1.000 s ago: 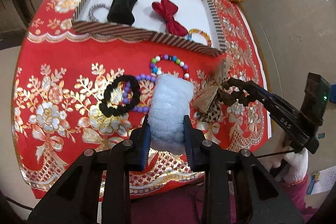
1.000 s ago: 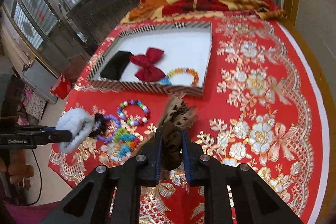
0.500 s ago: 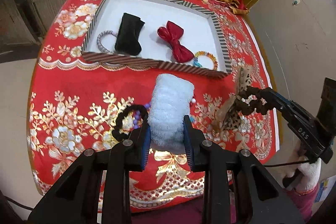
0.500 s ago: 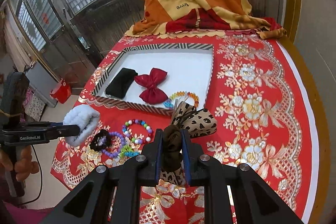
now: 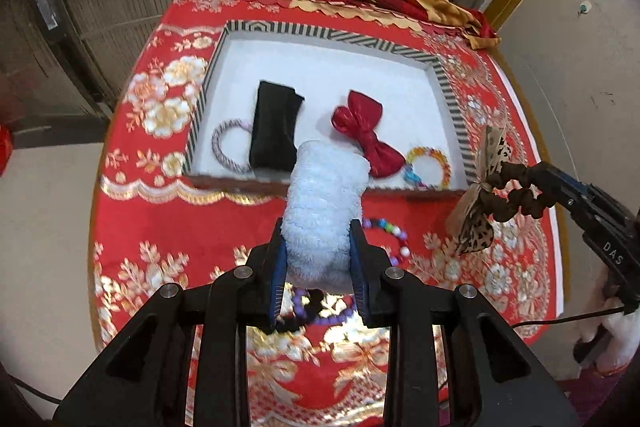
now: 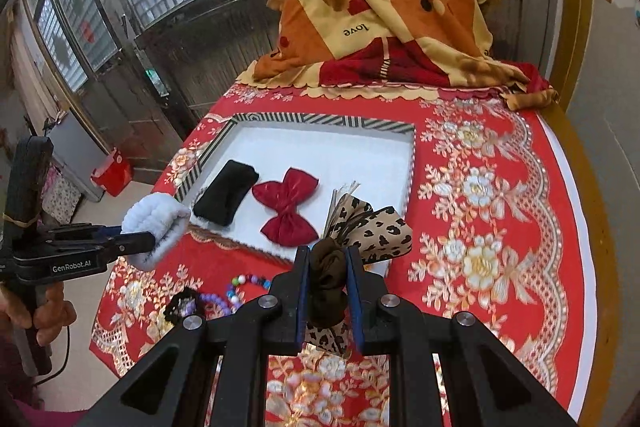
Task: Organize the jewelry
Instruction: 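Carry the pouch and scrunchie into the white tray and open both grippers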
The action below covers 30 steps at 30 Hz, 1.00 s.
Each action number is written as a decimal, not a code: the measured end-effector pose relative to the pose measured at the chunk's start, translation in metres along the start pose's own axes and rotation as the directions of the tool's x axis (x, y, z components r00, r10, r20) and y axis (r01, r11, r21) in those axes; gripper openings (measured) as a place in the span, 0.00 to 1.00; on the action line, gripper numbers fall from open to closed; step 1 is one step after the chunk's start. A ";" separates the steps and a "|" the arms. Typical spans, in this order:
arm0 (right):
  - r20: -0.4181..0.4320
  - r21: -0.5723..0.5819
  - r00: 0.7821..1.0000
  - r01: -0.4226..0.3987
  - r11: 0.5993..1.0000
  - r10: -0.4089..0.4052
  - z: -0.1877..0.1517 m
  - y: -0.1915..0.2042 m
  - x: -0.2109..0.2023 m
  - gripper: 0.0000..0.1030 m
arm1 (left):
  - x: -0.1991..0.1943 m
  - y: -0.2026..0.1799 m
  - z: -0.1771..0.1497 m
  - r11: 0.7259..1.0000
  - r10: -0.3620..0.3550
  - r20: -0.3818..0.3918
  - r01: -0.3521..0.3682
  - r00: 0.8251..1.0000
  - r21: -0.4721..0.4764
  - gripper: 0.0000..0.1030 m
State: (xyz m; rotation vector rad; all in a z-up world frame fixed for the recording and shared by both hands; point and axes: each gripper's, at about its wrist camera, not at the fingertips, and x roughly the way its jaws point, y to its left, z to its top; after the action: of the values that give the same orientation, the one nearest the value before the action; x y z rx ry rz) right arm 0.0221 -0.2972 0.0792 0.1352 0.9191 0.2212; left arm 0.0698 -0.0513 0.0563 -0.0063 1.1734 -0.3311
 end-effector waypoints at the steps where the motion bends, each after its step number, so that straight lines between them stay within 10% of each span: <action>1: -0.001 -0.003 1.000 0.002 1.000 -0.002 0.004 0.000 0.003 0.16 | 0.001 0.000 0.003 1.000 0.003 0.001 -0.003 1.000 0.001 0.26; 30: -0.100 0.089 0.995 0.022 0.996 -0.013 0.093 -0.042 0.141 0.16 | 0.108 0.050 0.151 0.990 0.093 -0.039 -0.097 0.995 -0.102 0.26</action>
State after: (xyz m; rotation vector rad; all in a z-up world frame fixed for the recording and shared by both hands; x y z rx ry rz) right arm 0.1847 -0.3054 0.0167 0.2013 1.0289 0.1714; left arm 0.2567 -0.0569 0.0091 -0.0352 1.2195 -0.1865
